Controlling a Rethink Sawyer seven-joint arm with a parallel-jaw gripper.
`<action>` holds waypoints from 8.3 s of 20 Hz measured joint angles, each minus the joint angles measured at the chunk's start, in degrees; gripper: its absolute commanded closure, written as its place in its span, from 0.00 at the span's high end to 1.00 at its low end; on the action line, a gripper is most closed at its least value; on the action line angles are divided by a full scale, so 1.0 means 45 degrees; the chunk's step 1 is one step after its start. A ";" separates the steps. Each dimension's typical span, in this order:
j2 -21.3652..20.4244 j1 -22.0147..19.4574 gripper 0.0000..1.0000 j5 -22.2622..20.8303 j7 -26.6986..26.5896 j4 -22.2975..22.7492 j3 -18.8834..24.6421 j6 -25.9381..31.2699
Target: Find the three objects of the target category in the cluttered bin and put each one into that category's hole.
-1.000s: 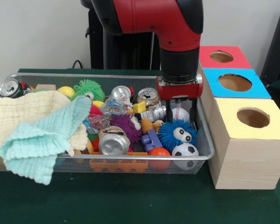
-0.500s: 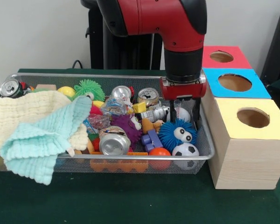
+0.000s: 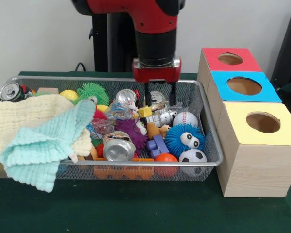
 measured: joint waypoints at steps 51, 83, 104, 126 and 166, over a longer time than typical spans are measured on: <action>0.1209 -0.0377 1.00 -0.2432 0.0000 0.0022 0.0424 0.0116; 0.0747 0.0160 1.00 -0.4327 0.0000 -0.0455 -0.0722 -0.2471; 0.1180 -0.1321 1.00 -0.4322 0.0000 -0.0733 0.0727 -0.1073; 0.1522 -0.2636 1.00 -0.4330 0.0000 -0.0718 0.2048 0.0066; 0.1117 -0.2877 0.00 -0.4249 0.0000 -0.0785 0.2132 0.1853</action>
